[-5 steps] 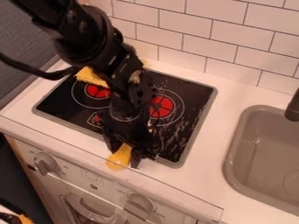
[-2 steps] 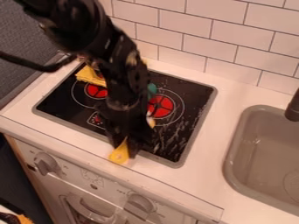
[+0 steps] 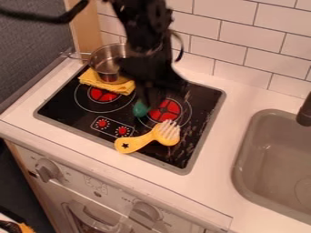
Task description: Move the yellow brush to the bottom left of the stove
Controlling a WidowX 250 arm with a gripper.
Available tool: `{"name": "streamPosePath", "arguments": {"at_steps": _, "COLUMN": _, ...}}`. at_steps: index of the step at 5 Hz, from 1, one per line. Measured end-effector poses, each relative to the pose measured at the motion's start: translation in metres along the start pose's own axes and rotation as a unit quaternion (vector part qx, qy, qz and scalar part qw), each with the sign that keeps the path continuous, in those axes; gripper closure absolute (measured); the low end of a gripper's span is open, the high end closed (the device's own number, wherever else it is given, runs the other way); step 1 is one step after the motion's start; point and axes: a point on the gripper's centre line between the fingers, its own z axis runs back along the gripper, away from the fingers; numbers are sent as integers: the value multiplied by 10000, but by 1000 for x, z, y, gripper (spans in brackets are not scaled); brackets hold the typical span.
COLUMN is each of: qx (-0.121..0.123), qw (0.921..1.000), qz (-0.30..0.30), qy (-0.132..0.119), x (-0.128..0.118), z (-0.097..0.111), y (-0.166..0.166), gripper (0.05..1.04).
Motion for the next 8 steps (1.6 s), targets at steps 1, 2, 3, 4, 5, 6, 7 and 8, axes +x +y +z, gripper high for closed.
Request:
{"name": "streamPosePath", "arguments": {"at_steps": 1, "qx": -5, "qw": 9997, "qz": -4, "qy": 237, "x": 23, "z": -23, "y": -9, "gripper": 1033}}
{"name": "streamPosePath", "arguments": {"at_steps": 2, "qx": 22, "qw": 9991, "qz": 44, "qy": 412, "x": 37, "z": -41, "y": -13, "gripper": 1011}}
{"name": "streamPosePath", "arguments": {"at_steps": 3, "qx": 4, "qw": 9984, "qz": -348, "qy": 435, "x": 32, "z": -42, "y": -13, "gripper": 854}}
{"name": "streamPosePath", "arguments": {"at_steps": 4, "qx": -91, "qw": 9976, "qz": -667, "qy": 146, "x": 28, "z": -22, "y": -16, "gripper": 610}}
{"name": "streamPosePath", "arguments": {"at_steps": 5, "qx": -286, "qw": 9945, "qz": -1006, "qy": 53, "x": 20, "z": -14, "y": -21, "gripper": 301}}
{"name": "streamPosePath", "arguments": {"at_steps": 6, "qx": -333, "qw": 9919, "qz": -1217, "qy": 168, "x": 10, "z": -18, "y": -13, "gripper": 82}}
{"name": "streamPosePath", "arguments": {"at_steps": 7, "qx": -373, "qw": 9883, "qz": -1374, "qy": 547, "x": -4, "z": -40, "y": -12, "gripper": 79}}
{"name": "streamPosePath", "arguments": {"at_steps": 8, "qx": -386, "qw": 9834, "qz": -1488, "qy": 959, "x": -19, "z": -61, "y": -12, "gripper": 83}}
